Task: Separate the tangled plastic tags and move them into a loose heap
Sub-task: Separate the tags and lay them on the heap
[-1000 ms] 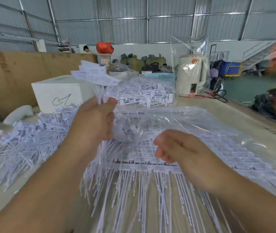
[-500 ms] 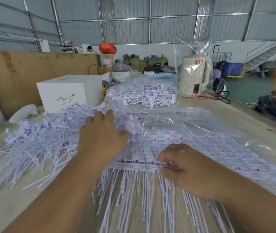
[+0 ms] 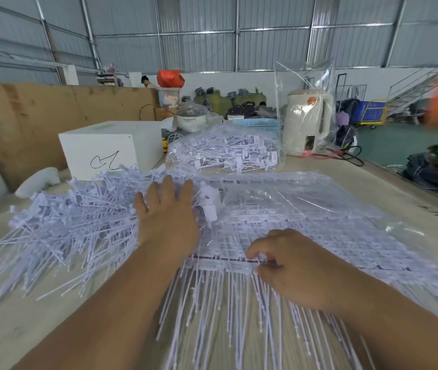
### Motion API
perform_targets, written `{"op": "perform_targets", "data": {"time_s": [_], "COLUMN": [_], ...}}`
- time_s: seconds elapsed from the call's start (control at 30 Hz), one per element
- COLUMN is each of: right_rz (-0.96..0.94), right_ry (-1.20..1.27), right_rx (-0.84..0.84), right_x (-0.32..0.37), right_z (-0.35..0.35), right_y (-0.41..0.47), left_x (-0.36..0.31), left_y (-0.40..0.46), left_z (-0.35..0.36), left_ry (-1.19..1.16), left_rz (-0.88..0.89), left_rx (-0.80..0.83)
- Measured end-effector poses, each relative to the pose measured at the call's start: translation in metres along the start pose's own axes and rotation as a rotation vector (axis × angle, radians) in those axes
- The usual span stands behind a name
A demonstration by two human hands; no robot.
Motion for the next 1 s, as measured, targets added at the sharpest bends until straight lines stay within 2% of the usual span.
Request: {"op": "perform_targets", "data": {"time_s": [0.1, 0.2, 0.3, 0.43, 0.57, 0.67, 0.73, 0.93, 1.0], "right_rz": [-0.025, -0.063, -0.113, -0.151, -0.193, -0.218, -0.249, -0.297, -0.311], "right_ry": [-0.011, -0.067, -0.057, 0.094, 0.261, 0.322, 0.298, 0.314, 0.332], "right_rx": [0.000, -0.024, -0.129, -0.337, -0.521, -0.578, -0.593, -0.647, -0.686], "right_x": [0.001, 0.006, 0.012, 0.009, 0.003, 0.001, 0.004, 0.003, 0.001], "right_z": [0.000, -0.001, -0.010, -0.032, -0.053, -0.061, -0.064, -0.071, -0.074], "right_y": [-0.001, -0.001, -0.004, -0.013, -0.025, -0.033, -0.036, -0.041, -0.043], "left_x": [-0.015, -0.024, -0.017, -0.009, -0.007, -0.009, -0.009, -0.014, -0.017], "left_y": [-0.008, -0.009, -0.001, 0.002, 0.002, -0.004, -0.009, -0.017, -0.021], "left_z": [-0.005, -0.001, 0.010, 0.009, 0.000, -0.016, -0.023, -0.034, -0.039], "left_ry": [-0.074, -0.136, -0.007, -0.082, -0.339, -0.608, -0.704, -0.861, -0.990], "left_rz": [0.191, 0.413, 0.372, 0.309, 0.302, 0.325, 0.363, 0.340, 0.336], "left_rx": [-0.134, -0.054, 0.050, 0.036, 0.011, -0.126, -0.217, -0.177, -0.146]}}
Point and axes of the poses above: each hand's wrist, its own y-axis towards the middle knuckle, its own z-axis out of the palm, x = y × z, the point moved 3 cm from there along y, towards the middle knuckle, and after that the axes turned 8 degrees about x, right-handed, at the moved point
